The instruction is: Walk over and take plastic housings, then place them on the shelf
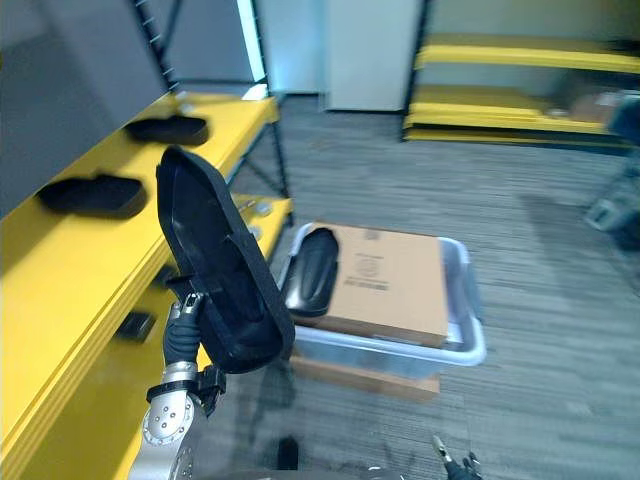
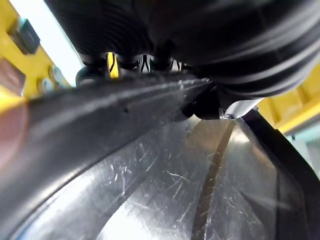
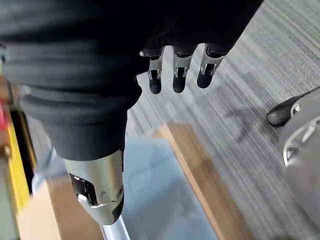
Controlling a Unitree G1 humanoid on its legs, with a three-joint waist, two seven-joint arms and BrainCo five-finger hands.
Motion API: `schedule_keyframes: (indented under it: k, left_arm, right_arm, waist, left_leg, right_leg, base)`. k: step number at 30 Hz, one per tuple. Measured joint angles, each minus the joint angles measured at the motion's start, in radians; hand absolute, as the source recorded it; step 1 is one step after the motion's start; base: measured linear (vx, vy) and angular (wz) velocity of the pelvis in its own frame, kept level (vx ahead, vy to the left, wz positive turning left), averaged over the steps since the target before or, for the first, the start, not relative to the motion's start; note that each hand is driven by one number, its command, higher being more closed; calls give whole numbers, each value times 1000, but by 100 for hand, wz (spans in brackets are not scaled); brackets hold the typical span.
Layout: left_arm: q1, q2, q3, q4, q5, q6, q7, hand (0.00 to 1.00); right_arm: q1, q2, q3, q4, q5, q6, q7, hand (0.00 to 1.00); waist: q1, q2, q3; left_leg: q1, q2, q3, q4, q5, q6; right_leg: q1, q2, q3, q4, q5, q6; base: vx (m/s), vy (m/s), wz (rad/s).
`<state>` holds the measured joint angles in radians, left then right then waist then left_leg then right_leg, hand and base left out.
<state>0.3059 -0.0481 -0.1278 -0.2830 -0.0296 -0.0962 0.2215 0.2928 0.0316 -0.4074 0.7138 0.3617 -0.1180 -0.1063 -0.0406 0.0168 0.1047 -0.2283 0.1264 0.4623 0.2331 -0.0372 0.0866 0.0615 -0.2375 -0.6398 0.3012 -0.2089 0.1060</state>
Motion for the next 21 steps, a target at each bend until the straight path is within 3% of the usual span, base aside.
schedule_keyframes:
  k: [1, 3, 4, 8, 9, 10, 11, 12, 13, 16, 18, 20, 21]
  left_arm:
    - [-9, 2, -4, 2, -1, 0, -1, 100]
    - [-31, 15, -25, 4, -4, -4, -1, 100]
    - [-50, 18, -43, 19, -11, -11, -3, 100]
    - [-68, 24, -82, 89, -44, -12, -29, 100]
    - [-69, 23, -93, 104, -47, -10, -44, 100]
    - [-73, 30, -105, 118, -47, -9, -48, 100]
    - [-81, 33, -116, 124, -47, -7, -48, 100]
    - [-95, 43, -130, 140, -47, -6, -48, 100]
    - [-110, 55, -138, 147, -46, -7, -46, 100]
    - [-129, 65, -114, 172, -44, -7, -42, 100]
    - [-142, 66, -109, 177, -42, -8, -41, 100]
    - [-158, 68, -114, 193, -41, -11, -41, 100]
    - [-160, 69, -115, 204, -41, -13, -41, 100]
  right_arm:
    - [-13, -9, 5, 22, -4, 9, 1, 0]
    - [-32, -18, 3, 59, -11, 10, 1, 0]
    - [-57, -32, 1, 93, -13, 15, 0, 0]
    - [-111, -31, 2, 143, -47, 44, 3, 0]
    - [-123, -35, 2, 143, -74, 55, 4, 0]
    - [-133, -40, 3, 144, -101, 60, 5, 0]
    - [-135, -40, 4, 144, -109, 61, 6, 0]
    - [-134, -38, 12, 149, -122, 61, 11, 0]
    - [-142, -37, 38, 170, -136, 61, 21, 0]
    - [-153, -37, 82, 195, -161, 61, 25, 0]
    - [-159, -43, 89, 194, -173, 57, 24, 0]
    - [-154, -50, 98, 193, -179, 58, 24, 0]
    - [-148, -51, 105, 192, -181, 58, 24, 0]
  waist:
    - [-1, -9, 3]
    - [0, -21, 7]
    - [-2, -5, 7]
    - [1, -24, 17]
    - [0, -27, 19]
    - [-6, -37, 26]
    - [-11, -23, 24]
    - [-20, -22, 27]
    - [-31, -26, 32]
    - [-32, -28, 35]
    - [-42, -26, 36]
    - [-56, -27, 36]
    - [-55, -28, 36]
  left_leg:
    - [22, -2, 115, -25, -20, 11]
    - [28, 3, 215, -23, -41, 1]
    - [27, 3, 276, -23, -43, 5]
    - [19, -75, 201, -1, -89, 26]
    - [16, -94, 183, 22, -118, 39]
    - [21, -117, 153, 36, -137, 50]
    - [33, -125, 133, 39, -146, 51]
    - [47, -134, 100, 39, -155, 51]
    - [75, -143, 57, 20, -156, 48]
    - [154, -162, 2, -21, -146, 54]
    - [169, -170, -41, -22, -146, 54]
    - [192, -180, -128, -7, -149, 49]
    - [199, -182, -143, 0, -153, 42]
  right_leg:
    - [26, -30, -66, 11, -2, 5]
    - [43, -45, -114, -27, 3, 14]
    - [63, -51, -160, -43, 6, 22]
    - [125, -96, -231, -47, 3, 17]
    - [129, -133, -233, 13, 3, 12]
    - [108, -192, -202, 147, 10, -37]
    - [82, -215, -159, 222, 19, -95]
    - [34, -222, -44, 326, 14, -134]
    - [-28, -174, 103, 387, -37, -78]
    - [-142, -85, 239, 340, -101, -56]
    - [-190, -40, 293, 266, -105, -47]
    - [-259, 37, 454, 169, -96, -24]
    - [-263, 49, 489, 150, -88, -13]
  base:
    - [68, 48, 154]
    - [151, 97, 146]
    - [162, 129, 121]
    - [126, 149, 79]
    - [184, 185, 70]
    - [202, 207, 74]
    - [217, 221, 78]
    - [179, 156, 85]
    - [232, 154, 90]
    - [278, 98, 71]
    - [260, 7, 89]
    - [278, -50, 124]
    - [210, -72, 120]
